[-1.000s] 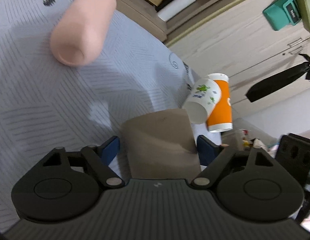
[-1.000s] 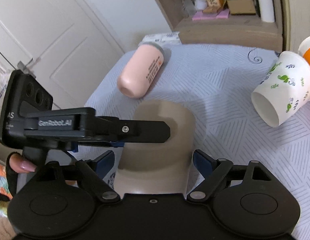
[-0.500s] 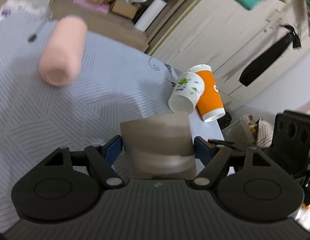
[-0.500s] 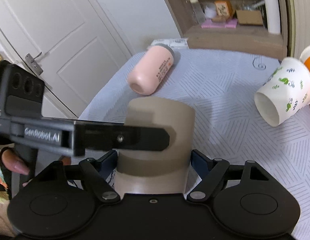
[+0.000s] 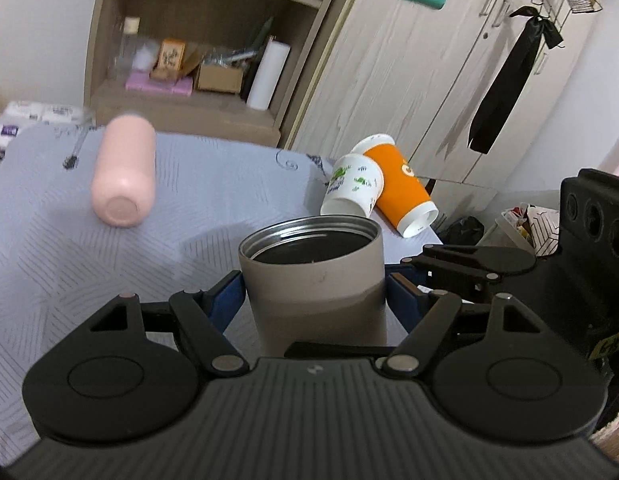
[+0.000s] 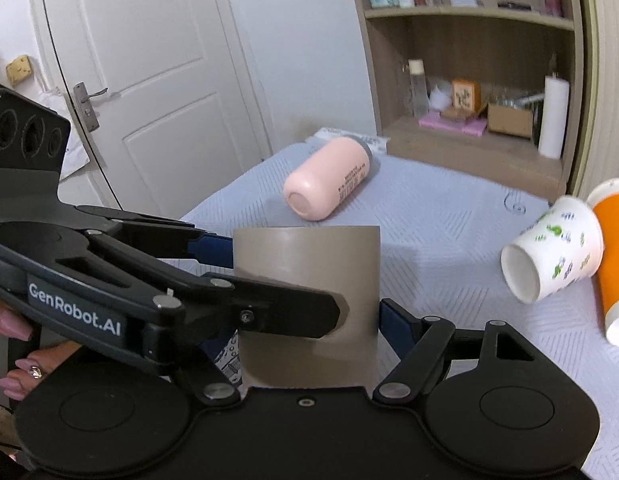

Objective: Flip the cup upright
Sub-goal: 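Rotate the beige tumbler upright with the right tool, opening facing up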

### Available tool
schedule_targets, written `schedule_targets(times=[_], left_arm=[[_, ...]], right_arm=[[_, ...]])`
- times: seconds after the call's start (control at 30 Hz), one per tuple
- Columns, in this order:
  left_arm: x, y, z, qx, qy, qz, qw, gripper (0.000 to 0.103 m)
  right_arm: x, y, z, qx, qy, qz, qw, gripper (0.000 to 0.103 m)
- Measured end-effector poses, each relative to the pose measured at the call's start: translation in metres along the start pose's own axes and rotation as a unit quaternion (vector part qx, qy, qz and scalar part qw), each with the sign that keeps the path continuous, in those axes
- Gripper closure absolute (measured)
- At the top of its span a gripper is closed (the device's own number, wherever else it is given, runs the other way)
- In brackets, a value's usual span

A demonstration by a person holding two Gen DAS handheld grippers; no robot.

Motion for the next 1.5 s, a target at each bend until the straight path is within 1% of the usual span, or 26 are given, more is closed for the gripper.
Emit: schedule_targets(times=[0.2, 0.33, 0.4, 0.53, 0.67, 0.77, 1.0, 1.1, 1.33, 1.5], left_arm=[[-0.004, 0.003, -0.006, 0.029, 0.036, -0.015, 0.9988, 0.028], [-0.001, 0.006, -0.015, 0.070, 0.050, -0.034, 0.9957, 0.028], [0.003, 0.005, -0.023, 0.072, 0.050, -0.042, 0.9952, 0.028], [0.010, 0.000, -0.034, 0.069, 0.060, -0.056, 0.9943, 0.028], [0.017, -0.002, -0.043, 0.087, 0.075, -0.074, 0.9906, 0.028], [0.023, -0.003, -0.047, 0.100, 0.077, -0.085, 0.9883, 0.028], [0.037, -0.010, -0.053, 0.103, 0.065, -0.084, 0.9890, 0.028], [0.042, -0.012, -0.055, 0.098, 0.056, -0.080, 0.9903, 0.027], [0.043, -0.010, -0.055, 0.100, 0.059, -0.079, 0.9901, 0.027], [0.043, -0.008, -0.053, 0.105, 0.070, -0.084, 0.9884, 0.027]], right_arm=[[0.000, -0.004, -0.005, -0.022, 0.032, 0.026, 0.999, 0.022], [0.008, -0.008, -0.009, -0.052, 0.054, 0.065, 0.995, 0.022], [0.013, -0.008, -0.013, -0.063, 0.059, 0.081, 0.993, 0.022], [0.020, 0.001, -0.024, -0.060, 0.068, 0.076, 0.993, 0.022], [0.029, 0.007, -0.029, -0.078, 0.096, 0.090, 0.988, 0.022], [0.036, 0.013, -0.031, -0.091, 0.109, 0.092, 0.986, 0.022], [0.048, 0.021, -0.032, -0.089, 0.106, 0.095, 0.986, 0.022], [0.052, 0.025, -0.034, -0.084, 0.096, 0.093, 0.987, 0.022], [0.051, 0.029, -0.033, -0.076, 0.096, 0.086, 0.989, 0.021], [0.053, 0.024, -0.030, -0.093, 0.094, 0.100, 0.986, 0.021]])
Point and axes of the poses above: each gripper's, at about its wrist camera, not at the fingertips, and x roughly the way its jaws point, y to its right, z to its underside, the point moved 1 cm from there along x, roughly the way its jaws point, and after that the axes turned 13 degrees about -y, right-handed, at the moved point
